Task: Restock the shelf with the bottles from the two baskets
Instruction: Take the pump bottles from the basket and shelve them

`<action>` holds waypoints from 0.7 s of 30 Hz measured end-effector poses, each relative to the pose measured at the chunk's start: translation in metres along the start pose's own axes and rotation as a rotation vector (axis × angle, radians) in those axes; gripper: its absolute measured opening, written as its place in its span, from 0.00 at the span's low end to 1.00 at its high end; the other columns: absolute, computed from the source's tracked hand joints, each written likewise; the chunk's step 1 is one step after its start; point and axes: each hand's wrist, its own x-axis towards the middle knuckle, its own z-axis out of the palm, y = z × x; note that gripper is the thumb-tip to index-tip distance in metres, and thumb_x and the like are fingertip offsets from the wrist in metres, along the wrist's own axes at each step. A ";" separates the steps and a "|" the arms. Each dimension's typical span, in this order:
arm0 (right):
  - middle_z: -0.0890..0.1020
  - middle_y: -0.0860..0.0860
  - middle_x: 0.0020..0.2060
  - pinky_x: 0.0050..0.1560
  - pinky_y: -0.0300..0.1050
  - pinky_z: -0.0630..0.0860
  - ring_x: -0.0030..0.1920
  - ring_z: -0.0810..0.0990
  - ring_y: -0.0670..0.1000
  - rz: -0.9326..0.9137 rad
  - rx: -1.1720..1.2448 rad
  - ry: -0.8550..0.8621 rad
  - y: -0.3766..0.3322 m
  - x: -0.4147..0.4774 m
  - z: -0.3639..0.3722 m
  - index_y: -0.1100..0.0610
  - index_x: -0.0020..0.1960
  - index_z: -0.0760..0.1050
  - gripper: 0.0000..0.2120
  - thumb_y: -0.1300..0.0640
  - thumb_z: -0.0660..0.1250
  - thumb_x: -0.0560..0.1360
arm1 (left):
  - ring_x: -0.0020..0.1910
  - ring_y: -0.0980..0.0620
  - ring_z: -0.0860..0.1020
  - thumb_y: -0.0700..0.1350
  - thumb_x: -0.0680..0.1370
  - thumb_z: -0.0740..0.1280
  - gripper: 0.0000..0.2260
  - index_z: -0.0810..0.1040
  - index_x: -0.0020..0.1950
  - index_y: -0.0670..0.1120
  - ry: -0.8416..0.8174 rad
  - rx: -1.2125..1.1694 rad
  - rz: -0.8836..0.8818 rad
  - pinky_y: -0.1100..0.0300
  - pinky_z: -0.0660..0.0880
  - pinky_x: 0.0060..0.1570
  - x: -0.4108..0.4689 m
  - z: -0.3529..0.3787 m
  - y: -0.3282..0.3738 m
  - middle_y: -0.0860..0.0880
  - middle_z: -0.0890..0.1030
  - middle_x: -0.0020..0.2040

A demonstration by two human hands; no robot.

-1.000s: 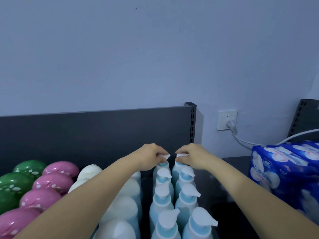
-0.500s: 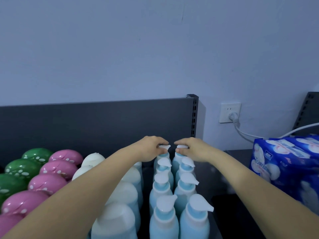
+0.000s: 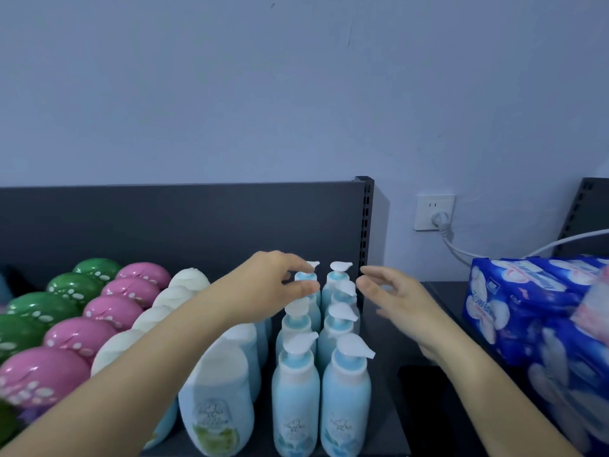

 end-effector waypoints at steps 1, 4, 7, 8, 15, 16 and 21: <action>0.78 0.43 0.56 0.55 0.39 0.75 0.53 0.77 0.41 -0.037 -0.041 -0.020 -0.007 -0.004 0.000 0.48 0.61 0.75 0.18 0.47 0.69 0.73 | 0.54 0.58 0.77 0.60 0.75 0.64 0.16 0.76 0.61 0.58 0.007 0.000 0.003 0.57 0.74 0.57 -0.006 0.002 0.001 0.55 0.80 0.55; 0.78 0.42 0.51 0.52 0.39 0.74 0.50 0.78 0.44 -0.118 -0.416 -0.081 -0.027 -0.006 0.008 0.47 0.57 0.77 0.17 0.46 0.72 0.69 | 0.51 0.56 0.78 0.58 0.75 0.66 0.11 0.79 0.56 0.59 0.016 0.048 -0.008 0.54 0.76 0.55 -0.012 0.008 0.003 0.54 0.81 0.50; 0.78 0.44 0.49 0.48 0.44 0.75 0.49 0.77 0.49 -0.122 -0.802 -0.160 -0.041 -0.002 0.022 0.46 0.55 0.78 0.16 0.48 0.72 0.67 | 0.50 0.56 0.78 0.55 0.75 0.67 0.11 0.80 0.56 0.57 -0.005 0.070 -0.039 0.54 0.75 0.54 -0.011 0.014 0.003 0.54 0.81 0.51; 0.79 0.46 0.46 0.43 0.42 0.74 0.46 0.76 0.50 -0.127 -0.860 -0.176 -0.043 0.000 0.025 0.48 0.51 0.79 0.12 0.50 0.71 0.68 | 0.50 0.55 0.78 0.54 0.75 0.68 0.11 0.81 0.56 0.56 -0.021 0.065 -0.046 0.55 0.75 0.55 -0.011 0.016 0.003 0.54 0.81 0.51; 0.63 0.48 0.29 0.29 0.41 0.60 0.30 0.60 0.49 -0.170 -0.852 -0.254 -0.045 0.005 0.023 0.57 0.29 0.73 0.10 0.59 0.69 0.68 | 0.48 0.54 0.77 0.49 0.75 0.70 0.12 0.81 0.58 0.53 -0.013 0.045 -0.049 0.59 0.74 0.53 -0.010 0.023 0.000 0.53 0.81 0.50; 0.63 0.47 0.29 0.29 0.41 0.60 0.29 0.60 0.49 -0.168 -0.841 -0.275 -0.047 0.005 0.020 0.54 0.27 0.70 0.14 0.59 0.69 0.68 | 0.48 0.54 0.77 0.49 0.75 0.70 0.12 0.81 0.58 0.53 -0.007 0.044 -0.049 0.59 0.74 0.53 -0.010 0.023 0.000 0.53 0.81 0.50; 0.78 0.47 0.42 0.41 0.46 0.75 0.41 0.76 0.52 -0.179 -0.877 -0.381 -0.051 0.010 0.012 0.49 0.44 0.82 0.05 0.55 0.73 0.68 | 0.47 0.55 0.77 0.50 0.74 0.70 0.12 0.81 0.57 0.54 0.008 0.045 -0.057 0.61 0.74 0.52 -0.009 0.024 -0.002 0.54 0.81 0.50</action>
